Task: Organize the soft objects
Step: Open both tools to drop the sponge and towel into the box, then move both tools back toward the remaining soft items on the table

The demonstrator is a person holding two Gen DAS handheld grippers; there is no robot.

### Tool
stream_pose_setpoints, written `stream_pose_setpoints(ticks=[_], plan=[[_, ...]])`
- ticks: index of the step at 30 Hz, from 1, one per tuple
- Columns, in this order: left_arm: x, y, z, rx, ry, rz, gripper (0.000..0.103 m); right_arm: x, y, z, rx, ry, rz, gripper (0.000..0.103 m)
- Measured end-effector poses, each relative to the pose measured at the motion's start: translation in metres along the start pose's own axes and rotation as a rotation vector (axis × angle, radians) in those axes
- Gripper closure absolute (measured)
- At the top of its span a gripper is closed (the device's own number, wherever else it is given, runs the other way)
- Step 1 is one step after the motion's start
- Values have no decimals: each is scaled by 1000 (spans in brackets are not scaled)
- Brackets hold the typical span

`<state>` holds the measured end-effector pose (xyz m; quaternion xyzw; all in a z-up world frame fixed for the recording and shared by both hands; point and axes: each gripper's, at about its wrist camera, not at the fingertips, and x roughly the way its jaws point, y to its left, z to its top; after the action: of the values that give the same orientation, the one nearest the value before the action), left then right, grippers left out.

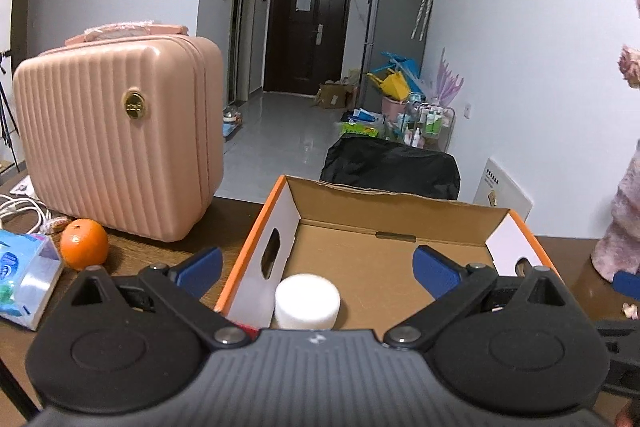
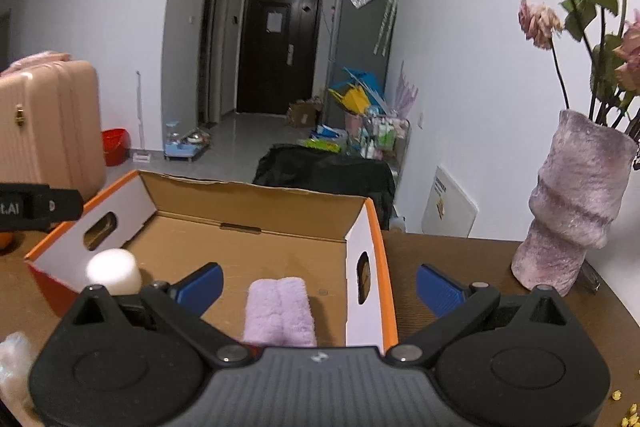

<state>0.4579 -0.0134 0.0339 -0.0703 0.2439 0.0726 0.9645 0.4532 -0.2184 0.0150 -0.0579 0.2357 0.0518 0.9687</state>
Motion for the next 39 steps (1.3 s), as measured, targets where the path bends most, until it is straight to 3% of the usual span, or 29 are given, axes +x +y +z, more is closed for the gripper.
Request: stream_pose_setpoints(ticks=[11, 27, 39], plan=[[-48, 18, -23, 43, -55, -28, 0, -57, 0, -20, 10, -88, 44, 0], [-127, 25, -68, 131, -143, -99, 0, -131, 16, -70, -1, -116, 65, 0], [-171, 41, -101, 154, -142, -117, 0, -182, 31, -105, -20, -132, 70, 0]])
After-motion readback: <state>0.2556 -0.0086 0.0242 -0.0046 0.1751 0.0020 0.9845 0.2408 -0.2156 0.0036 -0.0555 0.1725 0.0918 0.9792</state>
